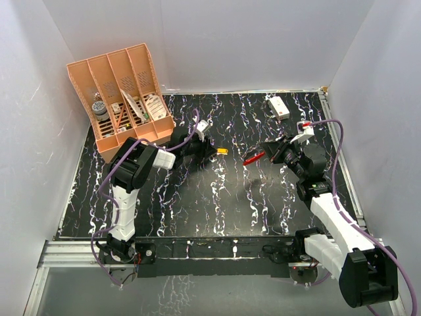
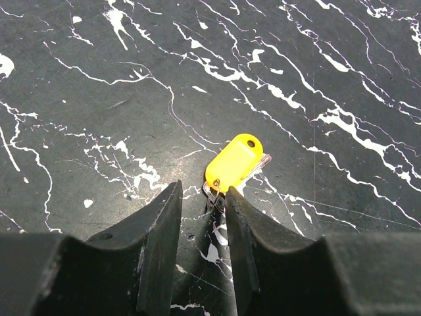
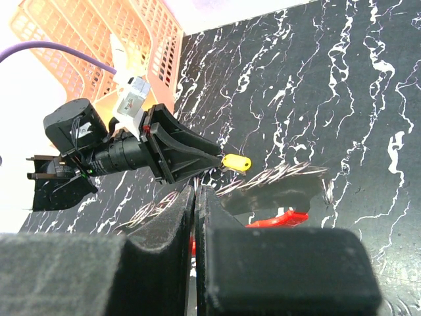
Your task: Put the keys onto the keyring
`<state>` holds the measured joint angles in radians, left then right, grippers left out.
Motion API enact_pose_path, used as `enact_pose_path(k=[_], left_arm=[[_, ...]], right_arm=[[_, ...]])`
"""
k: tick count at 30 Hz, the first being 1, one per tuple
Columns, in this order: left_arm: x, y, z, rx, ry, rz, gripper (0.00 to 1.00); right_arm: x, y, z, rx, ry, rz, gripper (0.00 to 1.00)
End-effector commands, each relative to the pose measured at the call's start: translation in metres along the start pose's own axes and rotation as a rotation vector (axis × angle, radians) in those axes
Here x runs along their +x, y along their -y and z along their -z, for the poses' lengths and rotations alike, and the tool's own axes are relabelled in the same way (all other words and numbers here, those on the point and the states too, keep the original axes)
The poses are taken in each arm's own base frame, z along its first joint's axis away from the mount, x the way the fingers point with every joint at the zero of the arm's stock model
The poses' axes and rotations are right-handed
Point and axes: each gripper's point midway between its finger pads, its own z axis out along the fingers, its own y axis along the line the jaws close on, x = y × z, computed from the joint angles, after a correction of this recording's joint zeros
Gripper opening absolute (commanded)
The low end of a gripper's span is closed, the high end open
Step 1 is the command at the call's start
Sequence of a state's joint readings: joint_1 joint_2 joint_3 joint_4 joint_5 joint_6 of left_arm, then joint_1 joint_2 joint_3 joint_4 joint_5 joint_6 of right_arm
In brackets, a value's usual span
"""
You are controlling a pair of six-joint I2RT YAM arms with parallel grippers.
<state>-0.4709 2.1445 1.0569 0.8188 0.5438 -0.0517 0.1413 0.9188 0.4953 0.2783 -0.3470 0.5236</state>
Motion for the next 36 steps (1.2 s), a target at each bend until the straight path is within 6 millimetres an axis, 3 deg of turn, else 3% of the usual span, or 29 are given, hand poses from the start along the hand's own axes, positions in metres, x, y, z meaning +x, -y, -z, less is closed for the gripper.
enact_pose_path(k=[1, 12, 13, 15, 21, 26, 36], left_arm=[[0.016, 0.006, -0.004, 0.034, -0.042, 0.011, 0.31], [0.017, 0.008, -0.006, 0.045, -0.05, 0.021, 0.22], [0.018, 0.008, -0.006, 0.045, -0.053, 0.021, 0.17], [0.019, 0.008, -0.006, 0.048, -0.06, 0.025, 0.0], [0.016, 0.009, -0.006, 0.053, -0.053, 0.026, 0.0], [-0.004, 0.014, 0.0, 0.056, -0.024, 0.016, 0.0], [-0.068, 0.039, 0.031, 0.08, 0.077, -0.074, 0.0]], right_arm=[[-0.027, -0.013, -0.002, -0.053, 0.09, 0.043, 0.0], [-0.027, -0.012, -0.002, -0.052, 0.089, 0.043, 0.0], [-0.028, -0.012, -0.002, -0.053, 0.091, 0.043, 0.0], [-0.028, -0.012, -0.003, -0.052, 0.091, 0.043, 0.0], [-0.027, -0.011, -0.003, -0.052, 0.087, 0.042, 0.0], [-0.028, -0.012, -0.004, -0.055, 0.089, 0.043, 0.0], [-0.016, -0.009, -0.01, -0.071, -0.011, 0.147, 0.0]])
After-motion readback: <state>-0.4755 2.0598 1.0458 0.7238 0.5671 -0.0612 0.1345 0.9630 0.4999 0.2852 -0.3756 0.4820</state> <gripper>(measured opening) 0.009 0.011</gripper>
